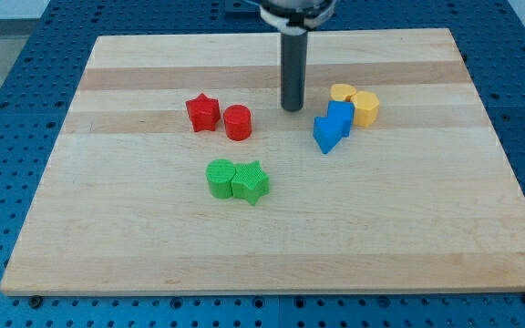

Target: Move the blue blocks towards the green star

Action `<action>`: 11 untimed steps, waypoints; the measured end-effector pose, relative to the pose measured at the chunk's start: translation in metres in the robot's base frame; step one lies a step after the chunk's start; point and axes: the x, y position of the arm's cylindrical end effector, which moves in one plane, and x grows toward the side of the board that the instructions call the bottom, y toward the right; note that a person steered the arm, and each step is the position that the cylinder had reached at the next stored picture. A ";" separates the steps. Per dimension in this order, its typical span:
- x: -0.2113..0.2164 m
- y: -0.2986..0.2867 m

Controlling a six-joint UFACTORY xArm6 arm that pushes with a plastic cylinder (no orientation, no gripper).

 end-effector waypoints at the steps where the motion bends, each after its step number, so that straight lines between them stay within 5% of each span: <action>1: -0.003 0.032; 5: 0.004 0.067; 11: 0.088 0.051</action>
